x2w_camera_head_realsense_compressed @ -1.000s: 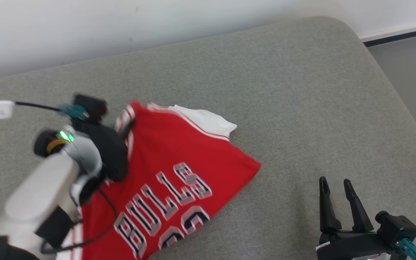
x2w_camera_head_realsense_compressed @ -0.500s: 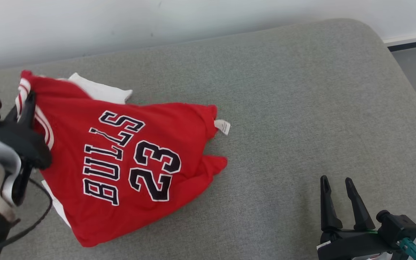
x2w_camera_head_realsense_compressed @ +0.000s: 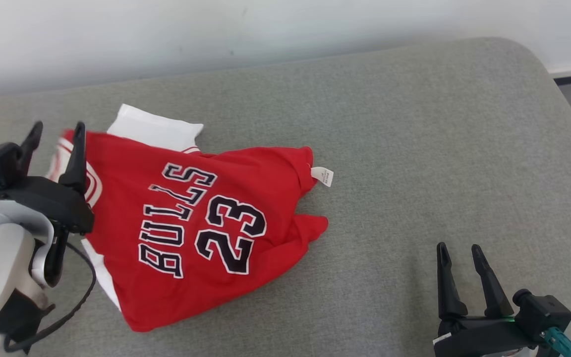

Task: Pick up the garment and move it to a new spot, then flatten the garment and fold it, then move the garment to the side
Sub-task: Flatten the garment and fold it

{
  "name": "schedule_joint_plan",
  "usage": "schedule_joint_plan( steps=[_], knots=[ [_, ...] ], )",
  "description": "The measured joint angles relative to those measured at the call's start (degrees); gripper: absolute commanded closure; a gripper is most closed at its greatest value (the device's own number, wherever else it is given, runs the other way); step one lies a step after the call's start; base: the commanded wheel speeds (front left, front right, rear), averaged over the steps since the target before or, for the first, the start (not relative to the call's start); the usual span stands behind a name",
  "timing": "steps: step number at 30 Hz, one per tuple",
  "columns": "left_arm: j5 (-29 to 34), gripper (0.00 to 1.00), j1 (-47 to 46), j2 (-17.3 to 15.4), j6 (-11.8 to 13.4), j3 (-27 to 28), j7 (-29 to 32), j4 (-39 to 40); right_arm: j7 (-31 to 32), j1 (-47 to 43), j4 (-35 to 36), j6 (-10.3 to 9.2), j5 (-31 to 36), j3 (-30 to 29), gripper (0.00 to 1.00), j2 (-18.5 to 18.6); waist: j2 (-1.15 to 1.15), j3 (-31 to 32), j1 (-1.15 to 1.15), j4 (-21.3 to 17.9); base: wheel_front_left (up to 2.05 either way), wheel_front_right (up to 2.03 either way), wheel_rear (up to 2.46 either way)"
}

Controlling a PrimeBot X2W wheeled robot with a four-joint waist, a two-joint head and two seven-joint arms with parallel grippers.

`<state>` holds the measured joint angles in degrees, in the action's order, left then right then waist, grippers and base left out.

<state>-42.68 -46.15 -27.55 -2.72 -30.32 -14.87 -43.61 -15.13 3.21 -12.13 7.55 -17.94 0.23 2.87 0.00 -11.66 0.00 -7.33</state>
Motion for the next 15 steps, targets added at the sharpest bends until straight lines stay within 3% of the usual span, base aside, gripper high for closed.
schedule_joint_plan(
  steps=[6, 10, 15],
  knots=[
    [6.3, 0.0, 8.0, 1.0, 3.4, 9.0, -0.2, 13.4, 0.0, -0.9, 0.3, 0.0, 0.4, -0.4, 0.0, 0.0, 0.0, 0.8, 0.0, 1.5, 0.0, 0.0, 0.0],
    [12.2, 0.0, 17.8, 5.2, 4.8, 15.4, -0.2, 23.4, 0.0, -1.4, 0.3, 0.0, 0.7, -0.6, 0.0, 0.0, 0.0, 1.3, 0.0, 3.0, 0.0, 0.0, 0.0],
    [18.8, 0.0, 28.2, 11.7, 4.0, 21.1, -0.2, 31.4, 0.0, -2.0, 0.3, 0.0, 0.9, -0.3, 0.0, 0.0, 0.0, 1.9, 0.0, 4.5, 0.0, 0.0, 0.0]
  ],
)
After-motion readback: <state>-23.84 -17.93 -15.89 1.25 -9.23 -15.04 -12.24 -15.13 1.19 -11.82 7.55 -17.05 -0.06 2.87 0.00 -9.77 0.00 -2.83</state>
